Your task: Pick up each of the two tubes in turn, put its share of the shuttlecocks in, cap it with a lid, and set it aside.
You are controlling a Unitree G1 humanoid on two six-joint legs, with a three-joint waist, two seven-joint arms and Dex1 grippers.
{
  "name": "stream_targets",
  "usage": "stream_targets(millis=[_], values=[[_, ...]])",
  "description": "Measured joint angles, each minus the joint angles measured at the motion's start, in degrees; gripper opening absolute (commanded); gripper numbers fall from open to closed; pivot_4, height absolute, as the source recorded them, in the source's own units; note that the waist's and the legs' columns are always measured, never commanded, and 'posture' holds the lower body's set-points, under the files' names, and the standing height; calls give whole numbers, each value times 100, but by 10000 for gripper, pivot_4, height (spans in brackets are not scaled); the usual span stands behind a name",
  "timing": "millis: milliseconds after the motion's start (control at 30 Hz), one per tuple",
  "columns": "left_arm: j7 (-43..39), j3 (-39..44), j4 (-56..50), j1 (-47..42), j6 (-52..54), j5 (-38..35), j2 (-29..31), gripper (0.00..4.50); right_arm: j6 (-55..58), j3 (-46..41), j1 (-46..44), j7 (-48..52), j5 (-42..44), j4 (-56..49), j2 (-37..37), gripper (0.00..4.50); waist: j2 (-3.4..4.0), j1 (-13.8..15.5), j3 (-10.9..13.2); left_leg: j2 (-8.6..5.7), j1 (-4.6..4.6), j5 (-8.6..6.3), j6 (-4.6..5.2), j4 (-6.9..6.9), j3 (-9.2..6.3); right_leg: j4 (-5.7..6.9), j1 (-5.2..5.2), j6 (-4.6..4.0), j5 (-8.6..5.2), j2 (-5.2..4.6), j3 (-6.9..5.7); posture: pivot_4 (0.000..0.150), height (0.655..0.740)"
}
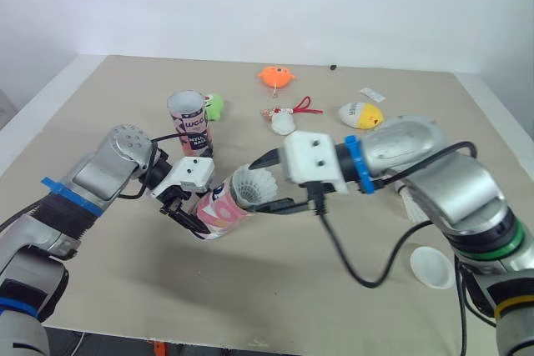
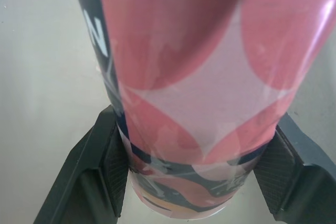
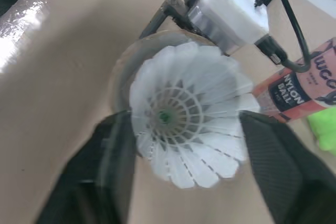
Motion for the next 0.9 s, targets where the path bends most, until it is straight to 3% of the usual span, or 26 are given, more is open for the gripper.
stream_targets(millis=[200, 333, 467, 600, 900], values=[[1, 94, 24, 71, 36, 16, -46, 28278, 1038, -2097, 1697, -474, 1633, -733, -401, 43170, 0, 9, -1, -3, -4, -3, 1, 7, -18, -5, 9, 0, 1, -8, -17, 1500, 7400], [42, 181, -8, 155, 49, 35, -58, 28278, 1288, -2495, 2706, -1217, 1470, -1017, -498, 43170, 0, 0, -3, -1, -2, -2, 1, 12, -26, 0, 13, -3, 1, -1, -20, 1500, 7400], [89, 263, -93, 254, 109, 65, -52, 28278, 1933, -2614, 3727, -3069, 650, -720, 124, 43170, -4, -4, -12, -2, 0, -1, 0, 25, -10, 4, 11, 3, 6, 0, -5, 1500, 7400], [87, 278, -105, 257, 115, 106, -76, 28278, 2272, -2454, 3734, -4226, 169, -533, 819, 43170, 6, -18, -13, 0, -1, -1, 0, 32, 1, 3, 10, 6, 2, 7, 3, 1500, 7400], [56, 362, -129, 287, 152, 185, -175, 28278, 2019, -1974, 2888, -5091, -750, 787, 1240, 43170, 11, -7, -15, -6, -6, -1, 2, 38, 22, -1, 12, 20, 15, 3, 10, 1500, 7400]])
